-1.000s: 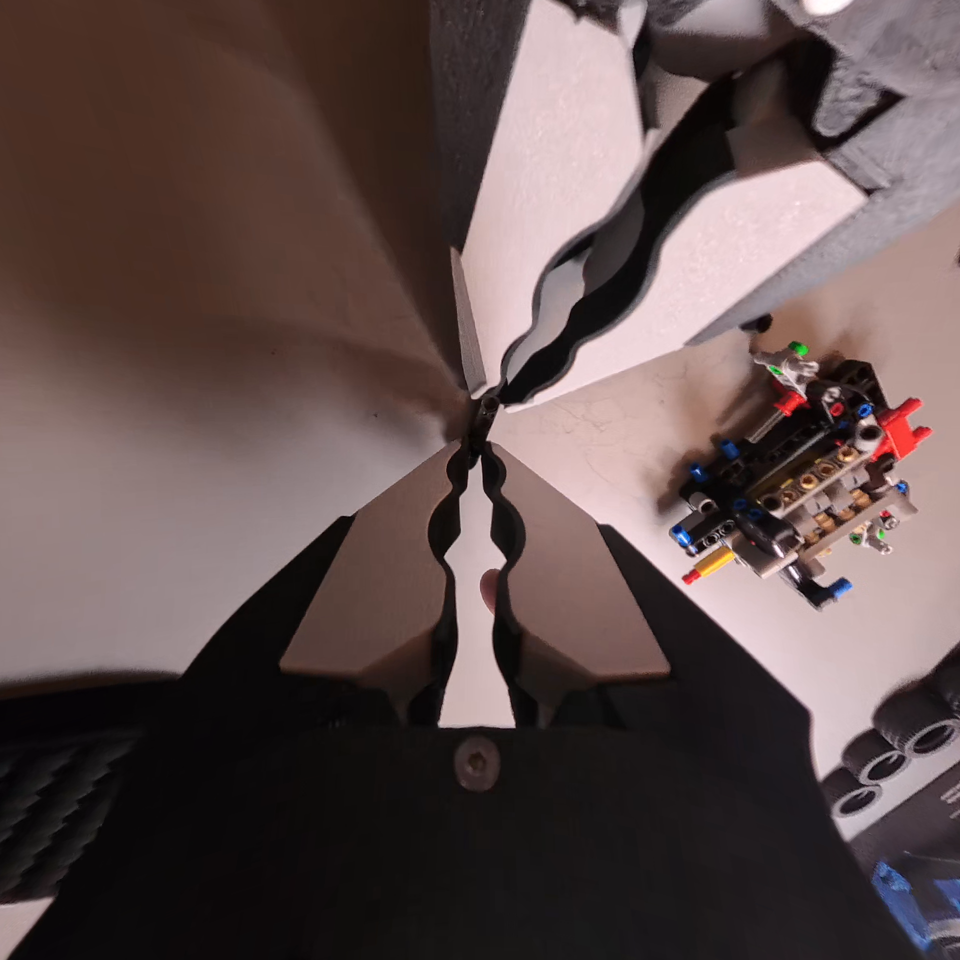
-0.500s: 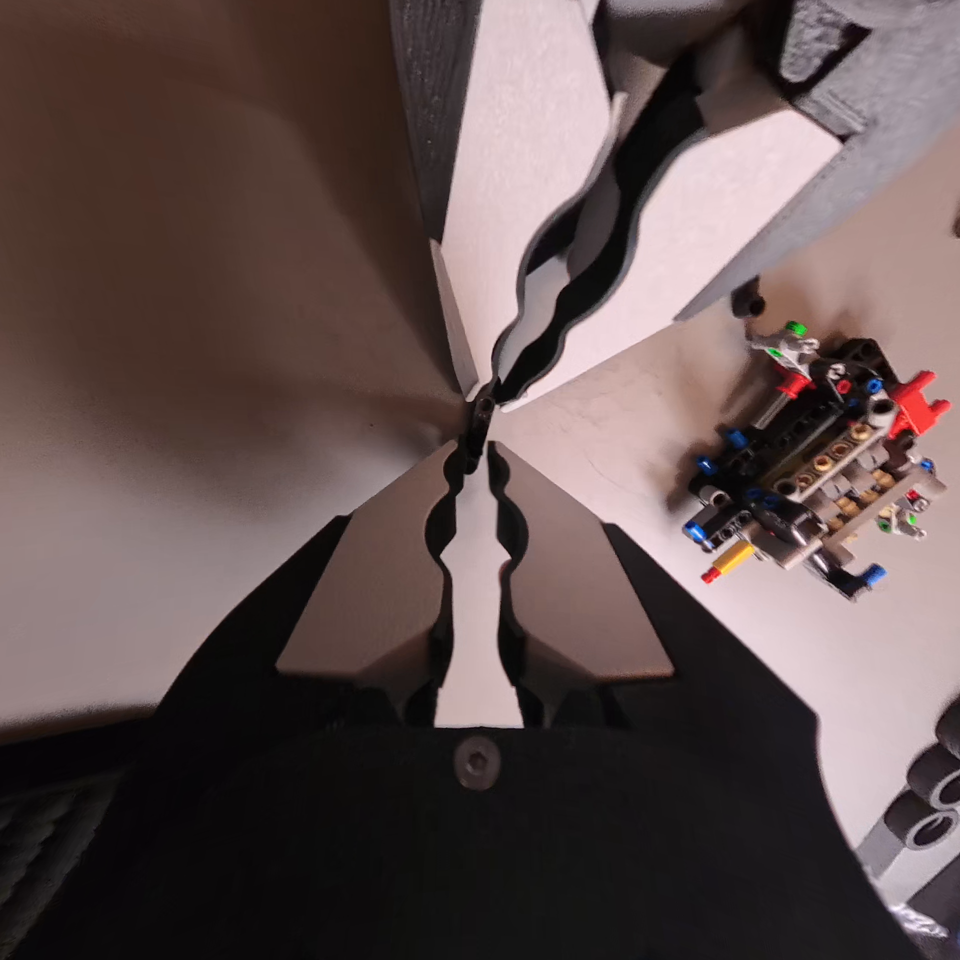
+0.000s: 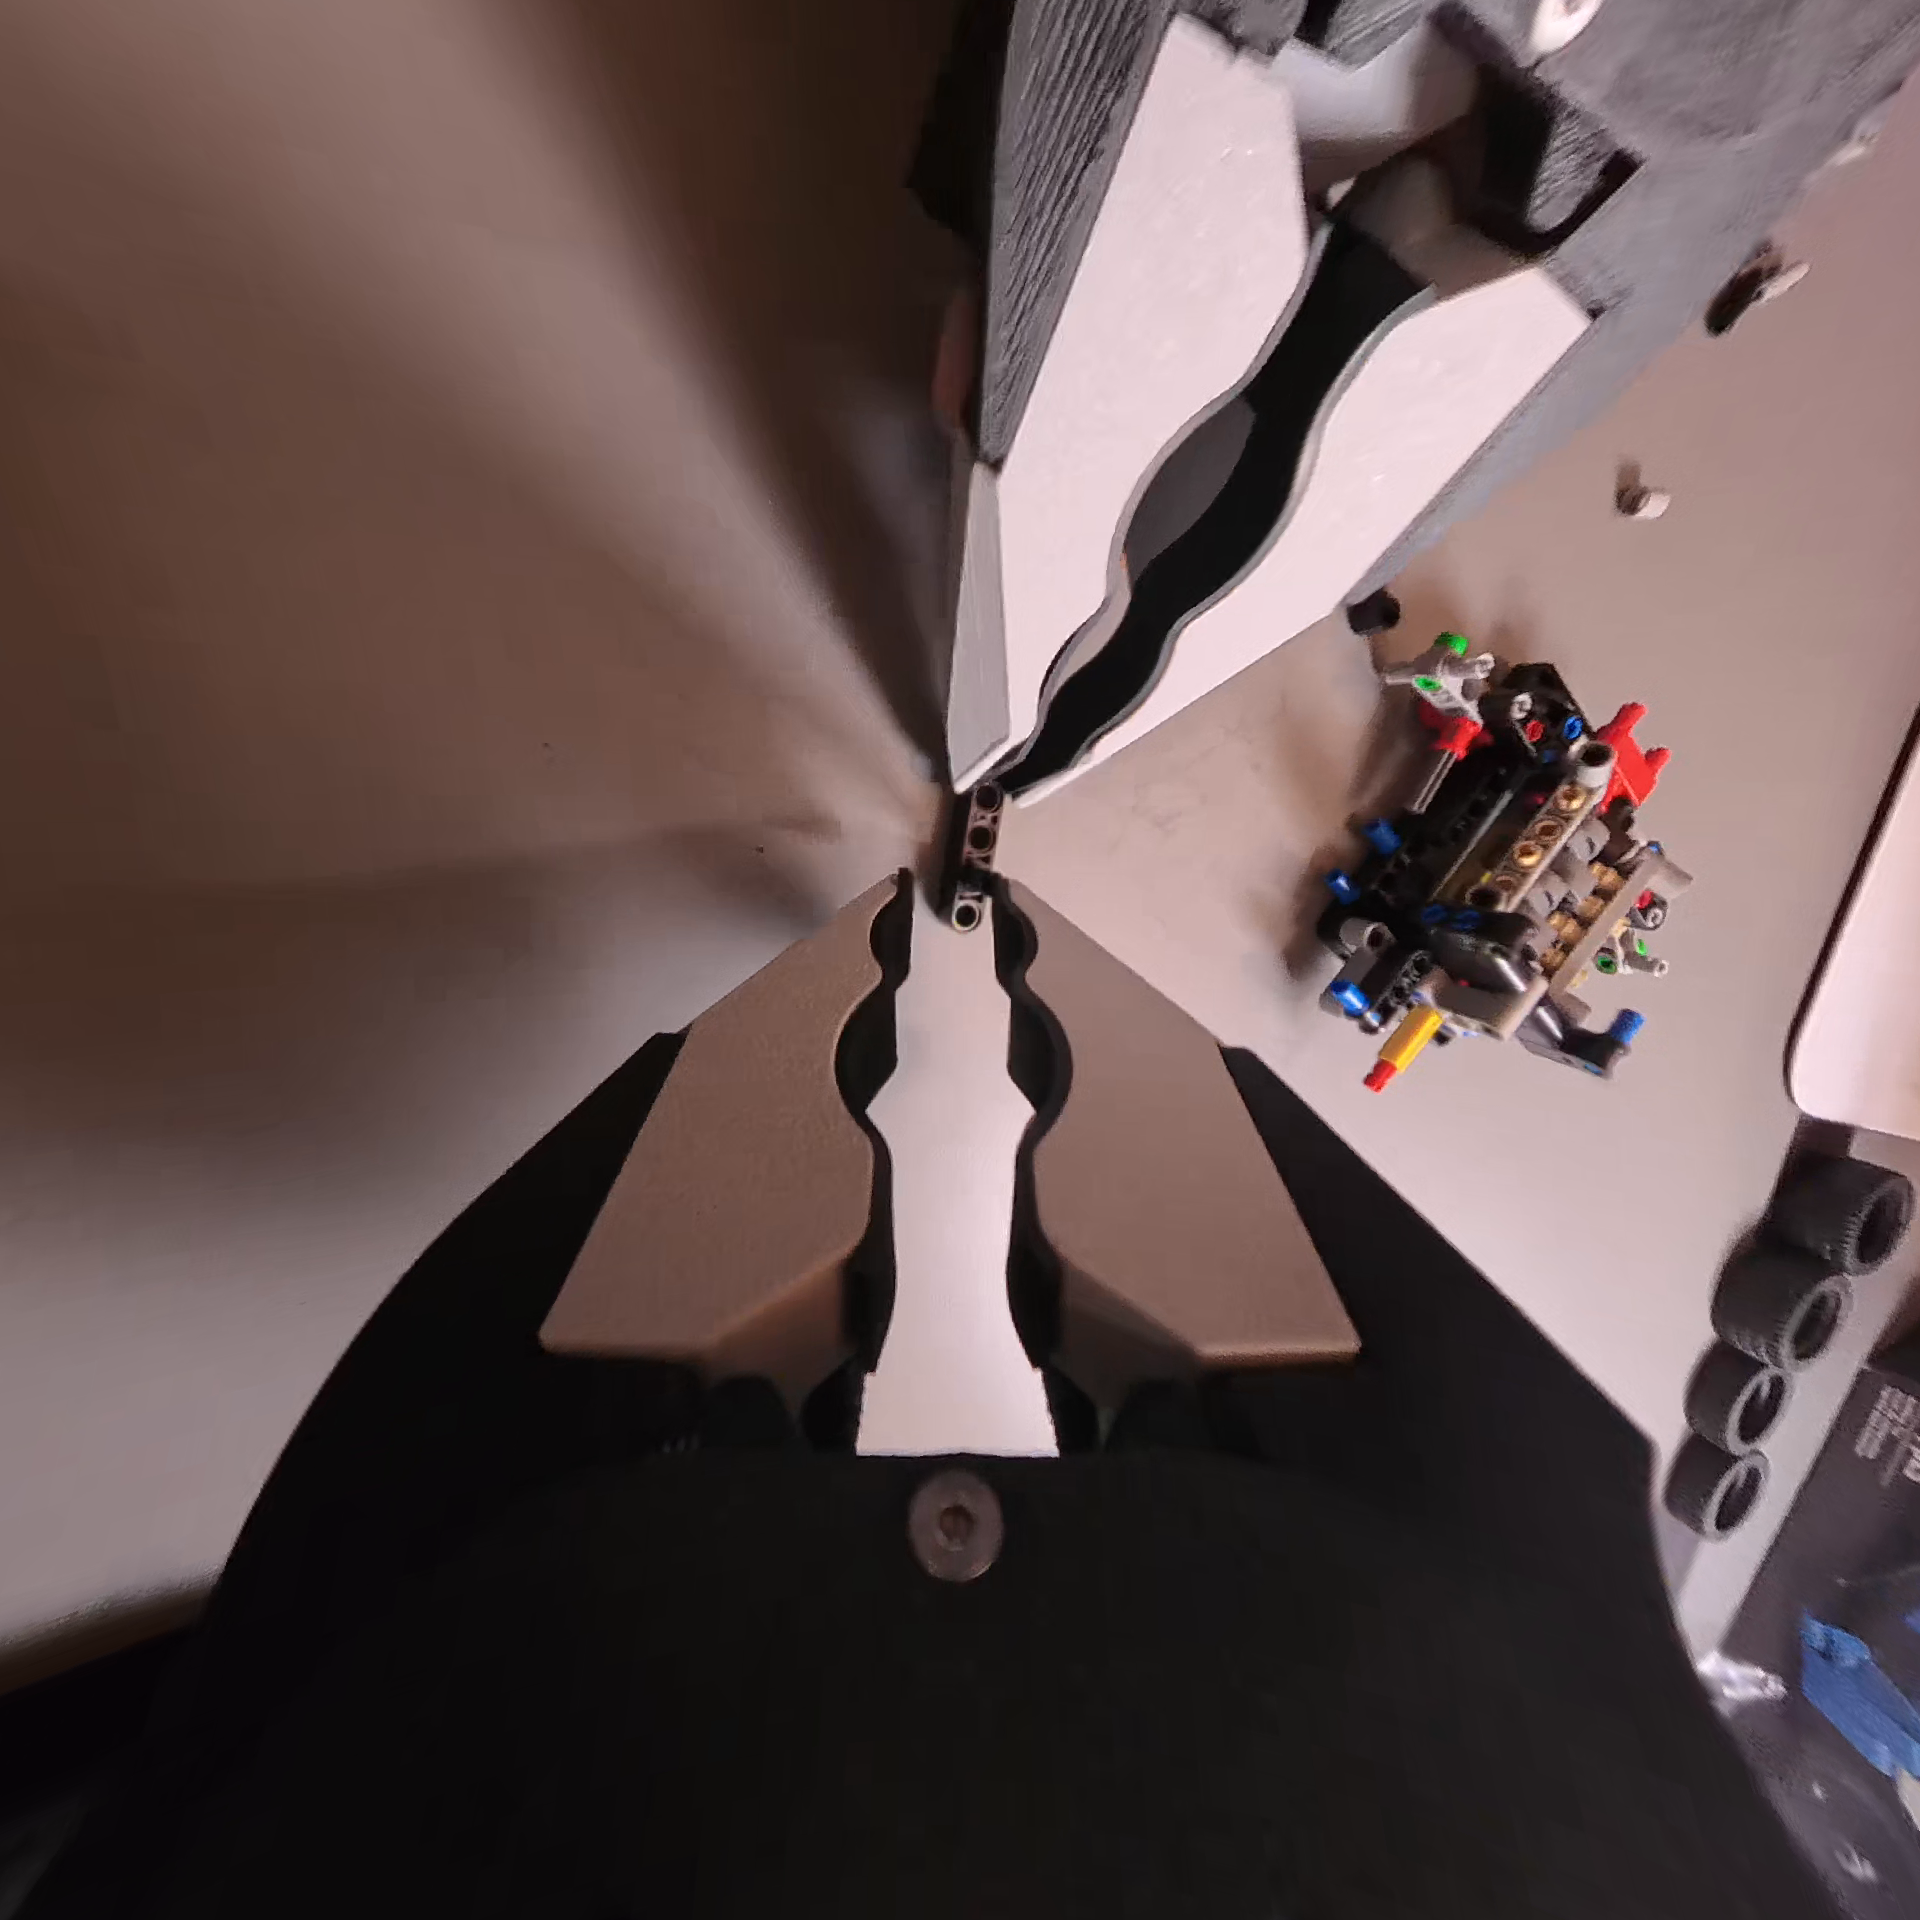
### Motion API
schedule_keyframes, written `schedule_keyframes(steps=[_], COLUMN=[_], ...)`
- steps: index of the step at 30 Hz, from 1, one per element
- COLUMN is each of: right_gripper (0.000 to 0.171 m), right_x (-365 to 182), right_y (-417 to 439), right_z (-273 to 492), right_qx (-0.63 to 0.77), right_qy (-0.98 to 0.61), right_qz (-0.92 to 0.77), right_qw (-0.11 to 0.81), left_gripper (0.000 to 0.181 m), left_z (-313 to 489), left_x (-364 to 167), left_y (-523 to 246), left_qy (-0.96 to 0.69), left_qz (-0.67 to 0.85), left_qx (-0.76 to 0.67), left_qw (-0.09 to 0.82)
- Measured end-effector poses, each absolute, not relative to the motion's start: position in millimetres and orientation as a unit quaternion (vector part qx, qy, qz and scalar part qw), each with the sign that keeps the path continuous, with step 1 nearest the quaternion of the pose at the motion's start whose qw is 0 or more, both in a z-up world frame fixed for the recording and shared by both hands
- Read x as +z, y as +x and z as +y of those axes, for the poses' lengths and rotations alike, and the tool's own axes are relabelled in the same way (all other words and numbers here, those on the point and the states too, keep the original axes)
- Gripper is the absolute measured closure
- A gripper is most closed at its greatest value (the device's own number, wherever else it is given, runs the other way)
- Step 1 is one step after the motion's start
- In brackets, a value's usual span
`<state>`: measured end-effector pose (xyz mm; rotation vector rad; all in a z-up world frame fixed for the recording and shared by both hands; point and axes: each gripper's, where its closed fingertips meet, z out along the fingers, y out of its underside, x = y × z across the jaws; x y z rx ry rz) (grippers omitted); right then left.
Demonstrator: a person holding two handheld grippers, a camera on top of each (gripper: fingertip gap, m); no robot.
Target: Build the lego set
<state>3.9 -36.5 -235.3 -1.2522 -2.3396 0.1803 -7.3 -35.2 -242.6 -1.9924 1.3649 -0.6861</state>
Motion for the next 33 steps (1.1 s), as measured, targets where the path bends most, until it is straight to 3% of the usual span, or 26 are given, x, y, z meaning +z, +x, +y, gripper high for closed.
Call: schedule_keyframes(steps=[16, 23, 26, 33], right_gripper=[0.164, 0.152, 0.153, 0.155], right_x=[-237.3, -221.1, -217.3, -199.7], right_y=[2.2, 9.4, 20.5, 18.6], right_z=[-34.2, -24.0, -11.8, 15.9], right_qx=[0.01, 0.17, 0.199, 0.302], right_qy=[-0.439, -0.54, -0.567, -0.578], right_qz=[-0.86, -0.763, -0.724, -0.612], right_qw=[0.259, 0.311, 0.339, 0.447], left_gripper=[0.176, 0.174, 0.163, 0.161], left_z=[-34.8, -33.9, -33.0, -9.5], left_x=[-242.7, -239.7, -232.0, -196.0], left_y=[-7.4, -4.7, -7.5, -58.1], left_qy=[-0.759, -0.755, -0.752, -0.76], left_qz=[0.511, 0.504, 0.499, 0.418], left_qx=[-0.262, -0.267, -0.275, -0.287], left_qw=[0.308, 0.323, 0.331, 0.407])
